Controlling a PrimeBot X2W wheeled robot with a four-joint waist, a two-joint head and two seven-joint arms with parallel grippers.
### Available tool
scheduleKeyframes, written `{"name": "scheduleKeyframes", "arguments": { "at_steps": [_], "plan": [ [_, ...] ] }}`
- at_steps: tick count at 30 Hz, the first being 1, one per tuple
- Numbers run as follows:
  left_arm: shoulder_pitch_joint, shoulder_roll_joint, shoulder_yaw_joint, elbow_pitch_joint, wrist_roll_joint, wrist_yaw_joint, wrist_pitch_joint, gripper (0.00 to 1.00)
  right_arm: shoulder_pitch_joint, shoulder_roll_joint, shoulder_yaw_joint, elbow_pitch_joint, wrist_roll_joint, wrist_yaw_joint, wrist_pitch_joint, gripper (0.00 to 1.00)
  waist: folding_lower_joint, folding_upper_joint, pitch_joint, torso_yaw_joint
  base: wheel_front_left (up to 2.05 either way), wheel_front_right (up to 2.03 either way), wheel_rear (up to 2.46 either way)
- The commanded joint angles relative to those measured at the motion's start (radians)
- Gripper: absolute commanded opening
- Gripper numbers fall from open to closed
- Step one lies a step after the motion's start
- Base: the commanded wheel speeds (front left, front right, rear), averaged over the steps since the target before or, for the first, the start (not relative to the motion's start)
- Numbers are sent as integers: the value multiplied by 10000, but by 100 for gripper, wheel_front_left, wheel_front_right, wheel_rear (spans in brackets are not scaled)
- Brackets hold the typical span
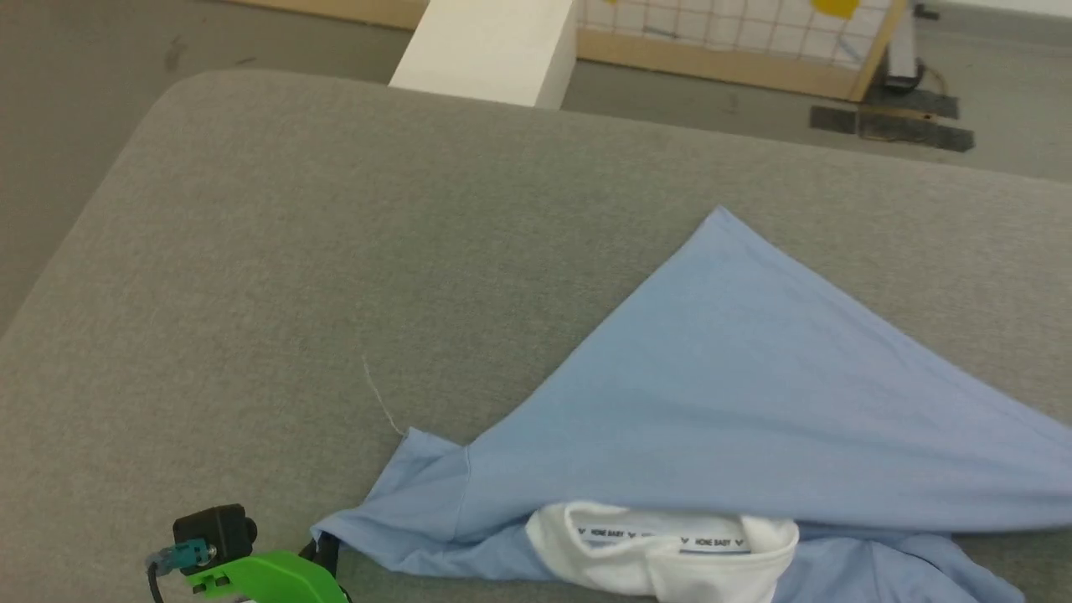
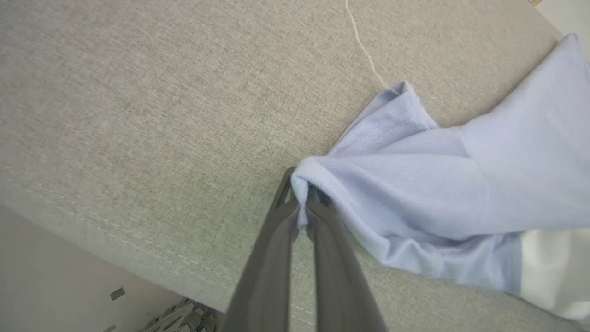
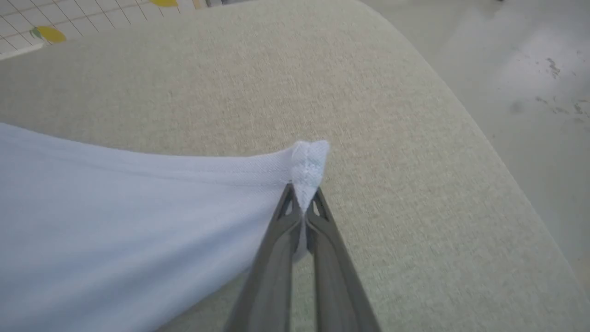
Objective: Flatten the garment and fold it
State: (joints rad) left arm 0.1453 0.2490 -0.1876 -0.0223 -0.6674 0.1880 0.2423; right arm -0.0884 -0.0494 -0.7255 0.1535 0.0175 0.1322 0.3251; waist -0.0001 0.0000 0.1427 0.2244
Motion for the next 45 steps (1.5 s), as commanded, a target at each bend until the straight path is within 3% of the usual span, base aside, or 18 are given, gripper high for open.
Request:
{"name": "scheduleKeyframes", "arguments": {
  "at_steps": [1,6,10,11,12,13,19,23,29,35,45],
  "plan": [
    [123,55,17,-67,-30,93,30,0,182,-14,-29,75,151,-15,348,0,1,0,-306,-381,0,0,0],
    [145,91,-90,-117,19,130,125,0,822,-11,-73,859,188,-15,2310,0,1,0,-321,-494,0,0,0],
    [140,124,-132,-104,34,143,164,0,1077,-10,135,1212,376,-15,3210,0,1,0,-342,-511,0,0,0],
    [137,135,-140,-106,34,143,175,0,1090,-10,194,1226,439,-15,3240,9,1,0,-342,-506,0,0,0],
    [132,142,-148,-109,29,141,188,0,1091,-10,297,1199,504,-15,3169,49,1,0,-344,-496,0,0,0],
    [123,148,-153,-118,26,146,200,0,1084,-10,394,1115,557,-15,2954,100,1,0,-344,-483,0,0,0],
    [82,119,-218,-208,-37,163,295,0,573,-10,1090,479,564,-15,587,100,1,0,-260,-347,0,0,0],
    [-25,85,-283,-192,-43,113,262,0,-153,-9,2525,156,620,-15,-1242,100,1,0,-101,-197,0,0,0],
    [-337,-48,-429,-90,-56,-9,174,0,-1534,-375,4886,367,374,-15,-2547,100,1,0,286,228,0,0,0],
    [-645,-277,-599,64,-70,-109,20,0,-3322,-845,6056,1924,386,-15,-2062,100,1,0,850,820,0,0,0],
    [-1226,-795,-959,703,-178,-511,-398,0,-5845,-1447,6396,4437,308,-15,725,100,1,0,1818,1791,0,0,0]
  ]
}}
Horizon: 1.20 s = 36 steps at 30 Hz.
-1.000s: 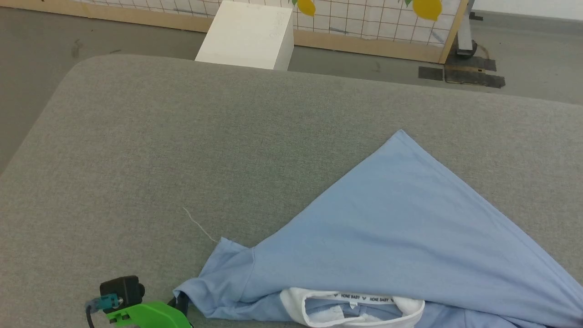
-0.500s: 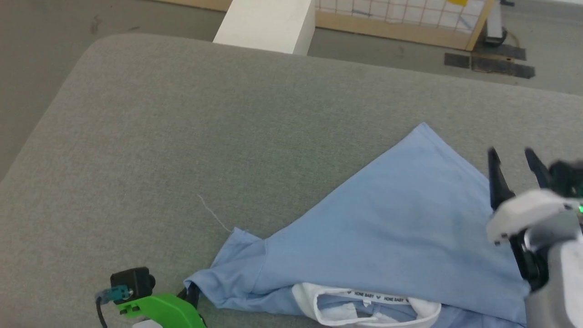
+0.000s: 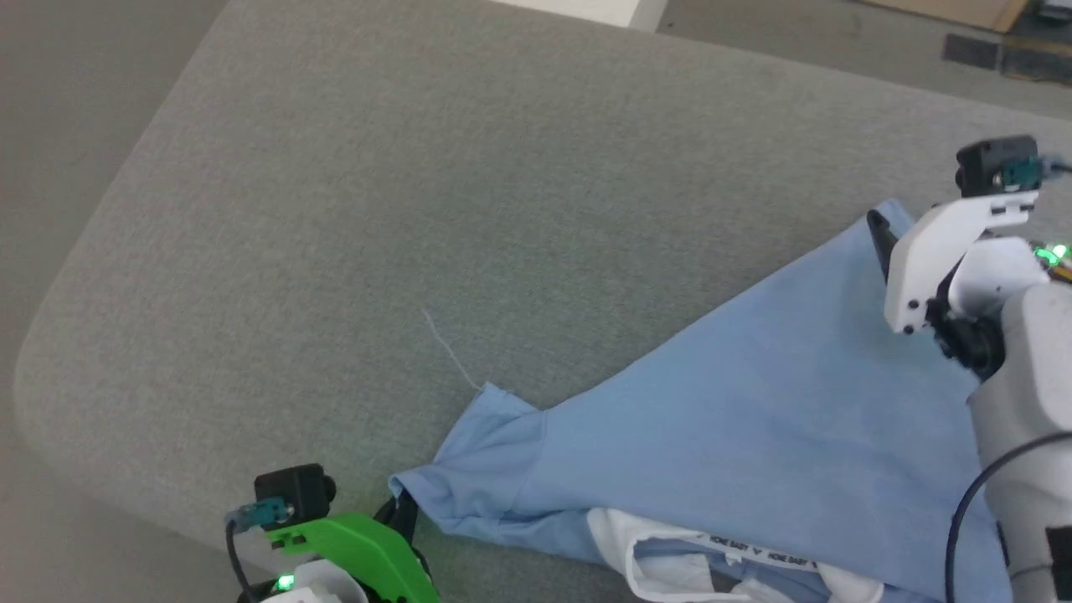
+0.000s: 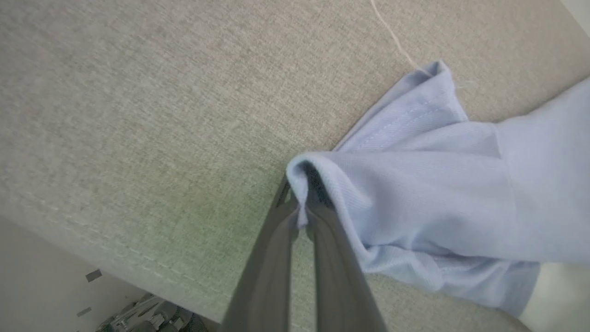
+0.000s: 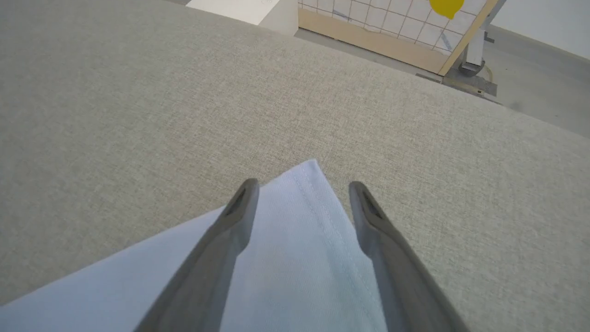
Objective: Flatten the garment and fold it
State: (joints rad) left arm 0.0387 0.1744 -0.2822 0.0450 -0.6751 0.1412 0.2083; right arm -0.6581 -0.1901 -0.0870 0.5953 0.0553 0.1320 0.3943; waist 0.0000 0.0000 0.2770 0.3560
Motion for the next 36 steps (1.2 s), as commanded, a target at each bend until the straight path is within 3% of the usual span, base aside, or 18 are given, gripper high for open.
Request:
{"name": "scheduleKeyframes", "arguments": {
  "at_steps": [1,7,9,12,16,27,36],
  "plan": [
    [-222,-105,-58,93,-102,-77,-96,0,-339,-129,-33,162,-192,-13,313,100,0,0,570,558,0,0,0],
    [-495,-313,-214,408,-120,-240,-296,0,-1041,-430,-48,717,-716,-13,1885,100,0,0,866,815,0,0,0],
    [-530,-344,-227,509,-137,-273,-356,0,-1101,-500,-26,842,-799,-13,2531,47,0,0,873,821,0,0,0],
    [-510,-347,-231,636,-157,-282,-398,0,-1004,-566,77,810,-850,-13,3340,0,0,0,779,750,0,0,0],
    [-485,-276,-207,729,-145,-273,-444,0,-565,-623,36,131,-678,-13,2978,0,0,0,467,549,0,0,0],
    [93,327,50,376,-61,56,-269,0,3198,35,-877,-3185,1123,-13,-1289,0,0,0,-1157,-568,0,0,0],
    [443,830,510,-332,267,440,-731,0,6478,911,-1815,-5762,1892,-13,-1886,0,0,0,-2043,-1982,0,0,0]
  ]
}}
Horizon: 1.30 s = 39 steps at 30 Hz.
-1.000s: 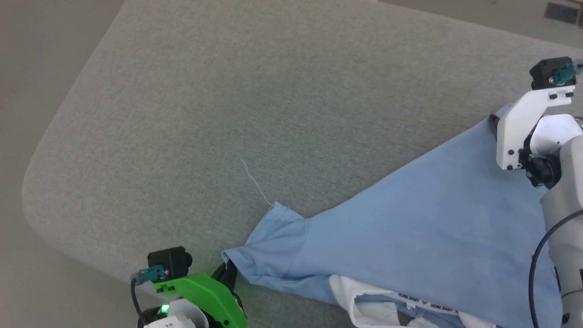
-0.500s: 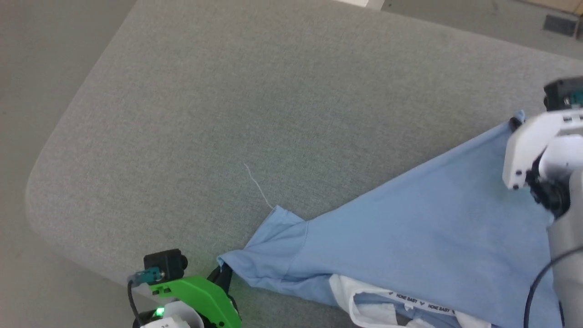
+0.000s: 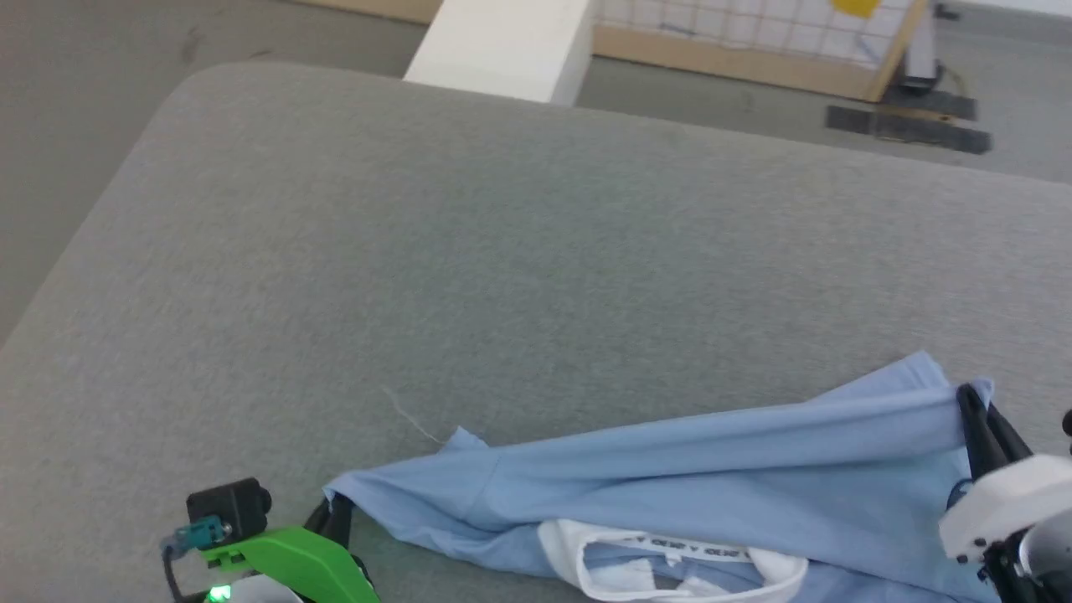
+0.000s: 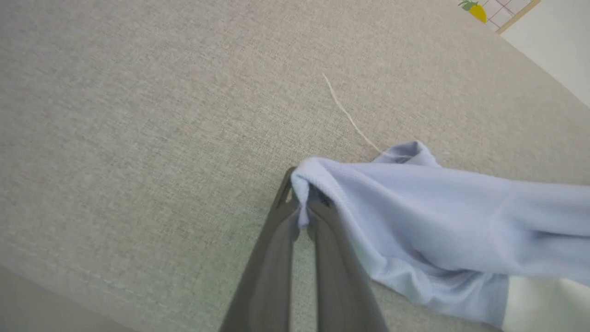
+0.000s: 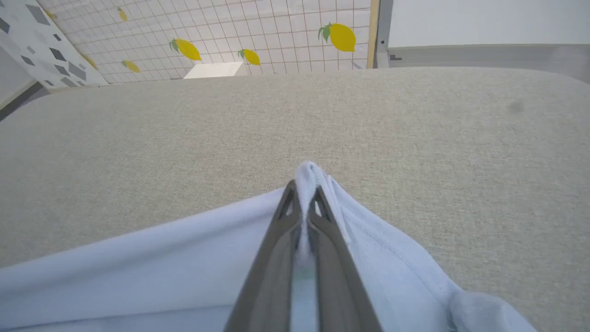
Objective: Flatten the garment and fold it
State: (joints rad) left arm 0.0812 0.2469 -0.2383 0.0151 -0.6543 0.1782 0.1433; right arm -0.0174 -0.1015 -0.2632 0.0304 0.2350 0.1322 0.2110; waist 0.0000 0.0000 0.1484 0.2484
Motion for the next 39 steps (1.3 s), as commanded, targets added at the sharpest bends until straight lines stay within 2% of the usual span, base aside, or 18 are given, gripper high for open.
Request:
{"name": "scheduleKeyframes", "arguments": {
  "at_steps": [1,6,9,17,23,26,31,39],
  "plan": [
    [11,146,108,-98,110,84,-167,0,262,82,-117,-276,141,-15,-47,0,0,0,-857,-1034,0,0,0],
    [-431,546,210,-495,495,24,-427,0,831,187,-101,-1134,200,-15,335,0,0,0,-1286,-1602,0,0,0],
    [-1079,939,291,-776,717,-125,-370,0,666,-162,201,-1712,116,-15,783,0,0,0,-1412,-1852,0,0,0],
    [-4001,1564,815,-1437,103,-934,302,0,-1453,-2312,1461,-2942,48,-15,2731,0,0,0,-1291,-2357,0,0,0],
    [-6381,1768,1058,-1275,-250,-1183,843,0,-3893,-3616,2392,-2719,269,-15,3743,0,0,0,-816,-2623,0,0,0],
    [-7659,1828,1141,-931,-198,-1124,1012,0,-5302,-3994,2949,-2187,425,-15,4084,0,0,0,-349,-2769,0,0,0],
    [-9930,1797,1315,-73,64,-758,1060,0,-7727,-4289,3991,-1083,363,-15,4312,0,0,0,817,-2999,0,0,0],
    [-13344,1920,1834,1145,754,-66,224,0,-11678,-3766,4717,838,-448,-15,3692,0,0,0,3093,-3358,0,0,0]
  ]
}}
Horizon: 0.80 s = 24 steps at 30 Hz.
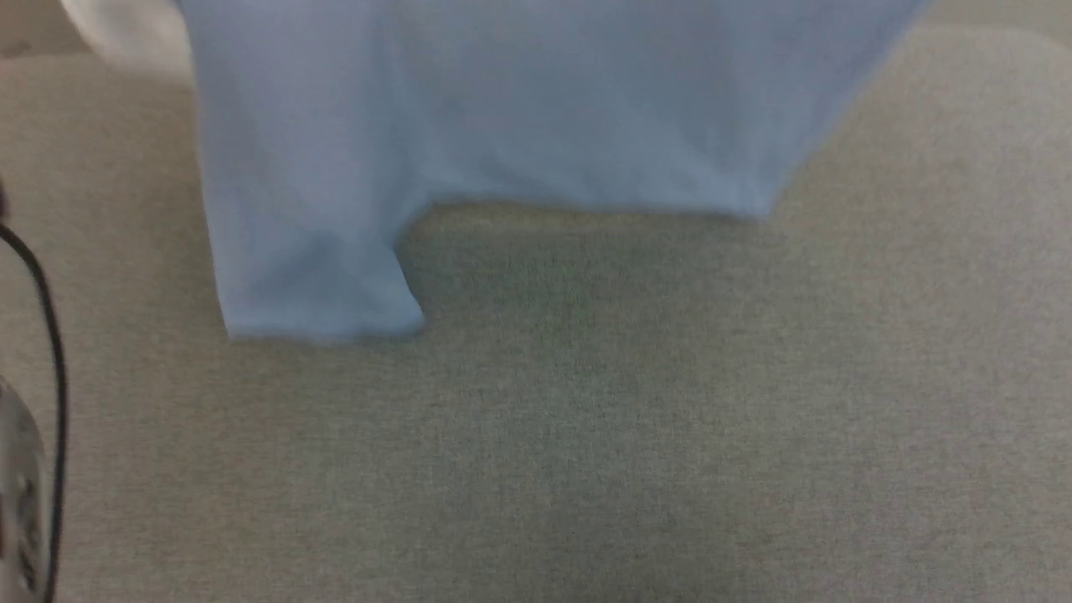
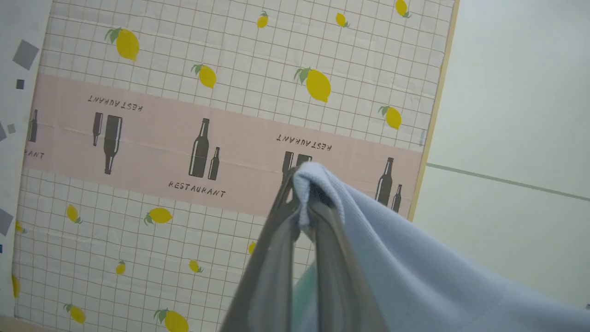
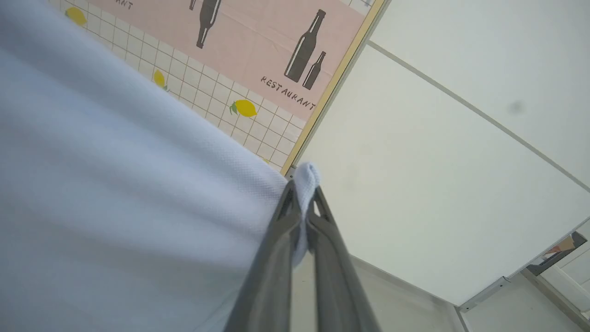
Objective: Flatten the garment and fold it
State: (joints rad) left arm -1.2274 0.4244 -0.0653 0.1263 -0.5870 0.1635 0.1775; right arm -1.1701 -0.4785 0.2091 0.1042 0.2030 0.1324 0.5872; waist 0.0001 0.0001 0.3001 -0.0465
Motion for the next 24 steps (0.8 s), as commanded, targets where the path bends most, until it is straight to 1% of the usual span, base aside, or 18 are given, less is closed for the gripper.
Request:
{"name": "scheduleKeyframes", "arguments": {
  "at_steps": [1,6,10,12,15,19,24],
  "plan": [
    [-611,171,154,154,164,112,-298,0,-532,88,-18,295,-293,-17,-204,0,-1,-1,1772,-442,0,0,0],
    [-2388,358,173,538,717,-32,-1518,0,-2341,702,-714,1102,-1577,-17,-1387,0,-1,-1,2687,-559,0,0,0],
    [-3134,225,239,696,918,-137,-2705,0,-2900,1261,-1350,1639,-2514,-17,-2367,0,-1,-1,2958,-532,0,0,0],
    [-3184,176,186,885,989,-230,-3091,0,-2847,1512,-1485,1947,-2704,-17,-2815,0,-1,-1,2952,-464,0,0,0],
    [-2597,190,83,1412,979,-400,-3260,0,-2312,1723,-1418,2546,-2735,-17,-3237,0,-1,-1,2735,-328,0,0,0],
    [-1145,363,-188,2271,1086,-641,-3289,0,-1096,1843,-1035,3297,-2466,-17,-3624,0,-1,-1,2163,-128,0,0,0],
    [1145,598,-825,3185,1269,-989,-2806,0,738,1853,-406,3938,-1689,-17,-3841,0,-1,-1,1167,167,0,0,0]
  ]
}}
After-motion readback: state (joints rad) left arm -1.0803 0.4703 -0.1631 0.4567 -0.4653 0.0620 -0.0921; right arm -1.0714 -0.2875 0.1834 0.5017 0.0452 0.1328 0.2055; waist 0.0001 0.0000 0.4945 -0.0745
